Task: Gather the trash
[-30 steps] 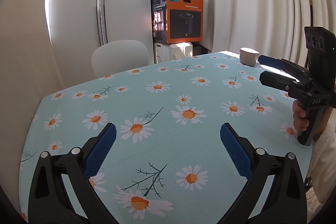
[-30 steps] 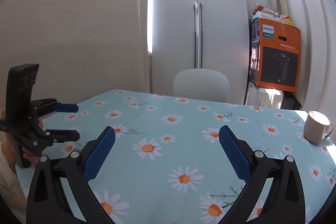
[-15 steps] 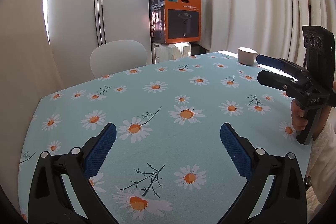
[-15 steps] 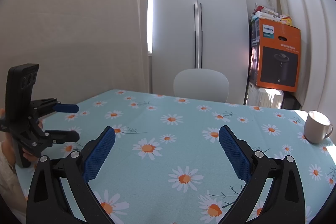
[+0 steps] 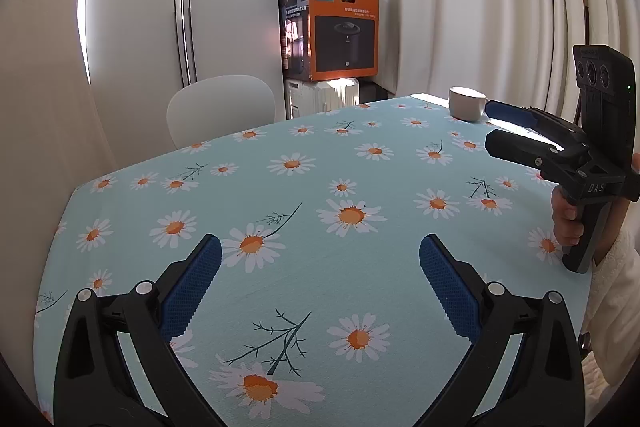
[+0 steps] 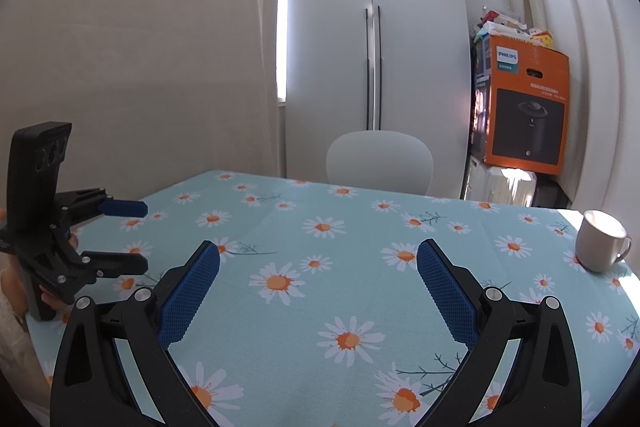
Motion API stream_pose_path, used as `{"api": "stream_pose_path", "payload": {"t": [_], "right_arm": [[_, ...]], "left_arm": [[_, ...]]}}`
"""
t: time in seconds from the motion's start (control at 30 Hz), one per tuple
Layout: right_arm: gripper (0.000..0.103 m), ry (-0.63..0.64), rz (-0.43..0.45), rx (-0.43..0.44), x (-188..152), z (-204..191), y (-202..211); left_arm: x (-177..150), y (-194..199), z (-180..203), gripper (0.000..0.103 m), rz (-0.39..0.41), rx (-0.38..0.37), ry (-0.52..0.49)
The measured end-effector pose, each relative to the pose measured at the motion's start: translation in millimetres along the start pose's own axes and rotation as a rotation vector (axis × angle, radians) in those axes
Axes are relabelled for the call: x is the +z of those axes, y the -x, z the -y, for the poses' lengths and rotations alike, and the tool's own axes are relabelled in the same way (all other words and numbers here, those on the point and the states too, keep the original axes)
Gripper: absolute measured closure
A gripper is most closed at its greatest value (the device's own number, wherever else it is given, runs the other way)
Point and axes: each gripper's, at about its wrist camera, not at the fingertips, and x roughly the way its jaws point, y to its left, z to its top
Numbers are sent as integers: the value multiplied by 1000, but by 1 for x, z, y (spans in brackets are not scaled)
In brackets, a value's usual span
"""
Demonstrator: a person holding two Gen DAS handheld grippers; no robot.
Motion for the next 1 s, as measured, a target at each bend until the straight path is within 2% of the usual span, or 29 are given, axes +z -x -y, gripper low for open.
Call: {"api": "stream_pose_path", "payload": {"t": [1.0], "right_arm": [[8, 1, 0, 0, -1, 0, -1]], "left_arm": [[0, 6, 4, 6, 29, -7, -38]]}}
